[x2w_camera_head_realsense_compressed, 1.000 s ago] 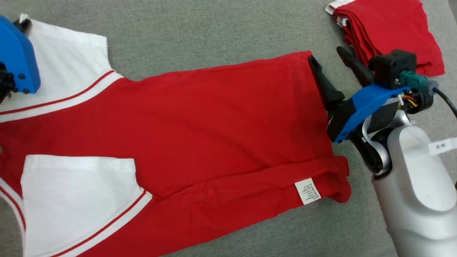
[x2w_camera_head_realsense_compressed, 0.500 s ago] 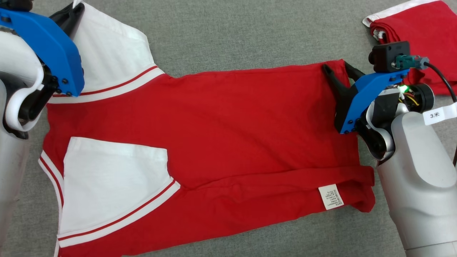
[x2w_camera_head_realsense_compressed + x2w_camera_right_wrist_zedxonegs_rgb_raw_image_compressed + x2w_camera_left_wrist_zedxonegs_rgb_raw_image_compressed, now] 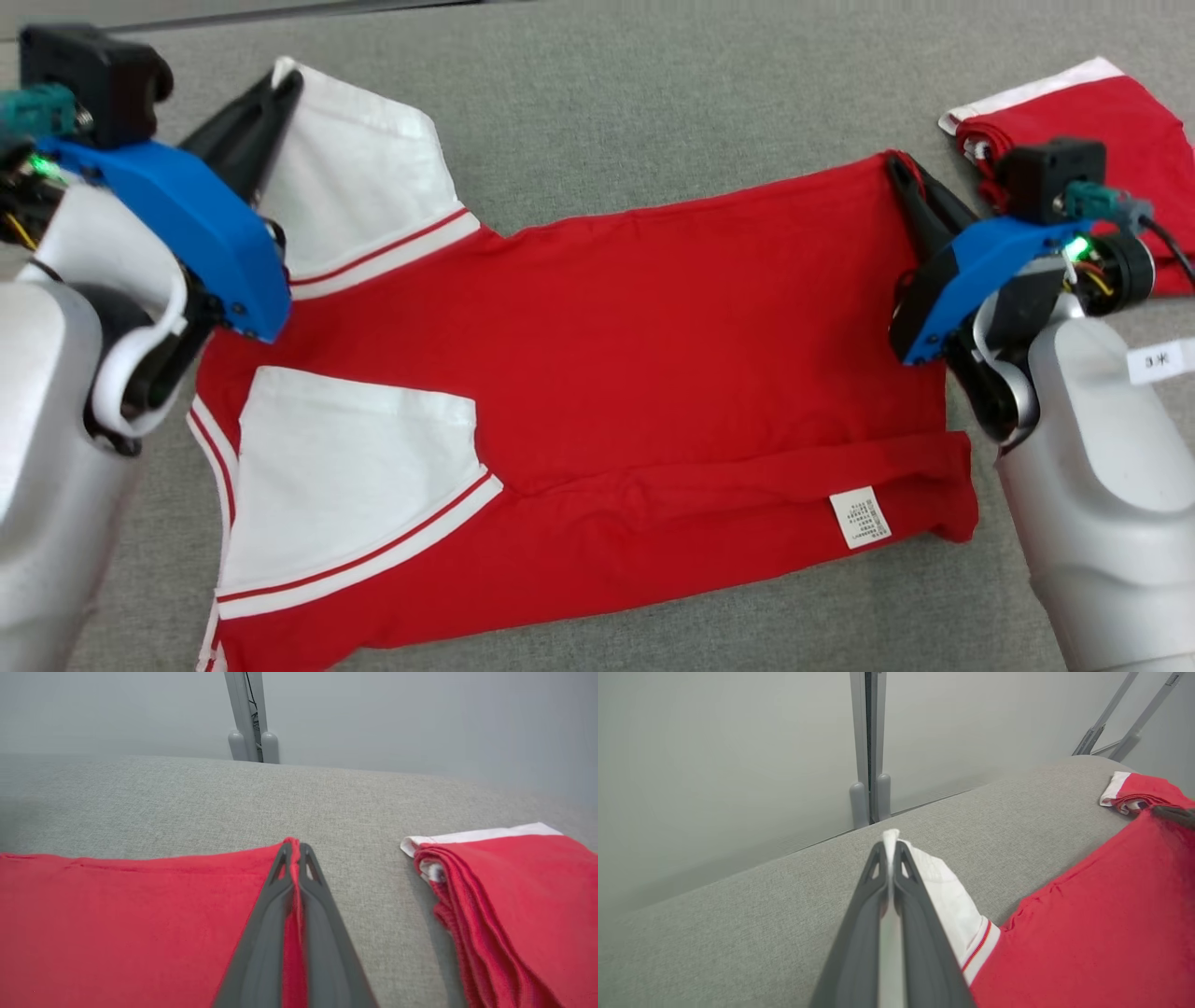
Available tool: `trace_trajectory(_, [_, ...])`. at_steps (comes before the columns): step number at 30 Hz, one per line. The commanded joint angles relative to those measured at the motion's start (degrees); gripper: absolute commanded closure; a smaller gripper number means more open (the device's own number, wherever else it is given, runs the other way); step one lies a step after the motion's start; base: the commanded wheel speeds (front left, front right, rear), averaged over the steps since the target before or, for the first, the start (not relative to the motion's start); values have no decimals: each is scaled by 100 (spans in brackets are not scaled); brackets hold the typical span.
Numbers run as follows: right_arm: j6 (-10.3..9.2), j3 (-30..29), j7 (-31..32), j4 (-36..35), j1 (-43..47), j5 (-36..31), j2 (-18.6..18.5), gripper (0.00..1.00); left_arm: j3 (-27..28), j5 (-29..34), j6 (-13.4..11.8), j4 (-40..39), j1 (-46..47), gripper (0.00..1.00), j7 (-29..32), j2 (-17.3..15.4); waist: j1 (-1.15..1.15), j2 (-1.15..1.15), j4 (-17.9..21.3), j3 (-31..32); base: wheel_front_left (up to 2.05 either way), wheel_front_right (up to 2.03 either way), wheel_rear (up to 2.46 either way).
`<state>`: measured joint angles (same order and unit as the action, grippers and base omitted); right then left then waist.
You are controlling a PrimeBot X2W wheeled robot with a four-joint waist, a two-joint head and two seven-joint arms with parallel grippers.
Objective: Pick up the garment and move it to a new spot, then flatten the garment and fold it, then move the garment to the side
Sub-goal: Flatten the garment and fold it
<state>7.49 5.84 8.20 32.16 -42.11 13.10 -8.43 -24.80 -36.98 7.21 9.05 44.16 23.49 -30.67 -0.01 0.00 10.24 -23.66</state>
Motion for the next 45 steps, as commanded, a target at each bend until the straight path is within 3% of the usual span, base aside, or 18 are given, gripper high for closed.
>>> trace_trajectory(1, [1,-9,-177,-77,285,-10,-77,100,-57,-119,43,-191,-293,100,-195,-35,1,0,-14,167,0,0,0])
trace_trajectory(6, [1,-113,-560,-389,1074,57,-116,100,-90,-317,3,-626,-1310,100,-675,-133,1,0,-170,609,0,0,0])
trace_trajectory(12, [1,-515,-805,-878,2143,-42,-70,100,12,-523,-268,-972,-2614,100,-1245,-122,1,0,-344,1079,0,0,0])
trace_trajectory(18, [1,-844,-873,-1297,2910,-264,150,100,96,-723,-452,-952,-3618,100,-1780,20,1,0,-422,1320,0,0,0])
trace_trajectory(23, [1,-1029,-992,-1399,3237,-450,292,98,43,-783,-454,-811,-4089,100,-2060,135,1,0,-456,1368,0,0,0])
trace_trajectory(24, [0,-1079,-1025,-1403,3300,-493,327,86,22,-784,-461,-761,-4173,100,-2124,164,1,0,-468,1376,0,0,0])
trace_trajectory(25, [1,-1145,-1086,-1413,3353,-522,357,67,11,-809,-474,-696,-4252,100,-2185,207,1,0,-477,1384,0,0,0])
trace_trajectory(26, [0,-1189,-1133,-1418,3406,-551,388,0,10,-828,-468,-623,-4309,94,-2262,253,1,0,-487,1393,0,0,0])
trace_trajectory(27, [0,-1256,-1189,-1415,3471,-565,424,0,13,-820,-468,-531,-4360,53,-2351,290,1,0,-495,1402,0,0,0])
trace_trajectory(28, [1,-1306,-1231,-1398,3529,-573,450,0,22,-801,-495,-434,-4399,0,-2445,335,1,0,-502,1412,0,0,0])
trace_trajectory(37, [1,-1711,-1518,-1463,3786,-600,553,0,622,-878,-813,-33,-4512,0,-3601,743,1,0,-477,1505,0,0,0])
trace_trajectory(45, [1,-1608,-1366,-1191,3449,-425,556,0,924,-350,-1162,-203,-4289,0,-3850,1039,1,0,-543,1550,0,0,0])
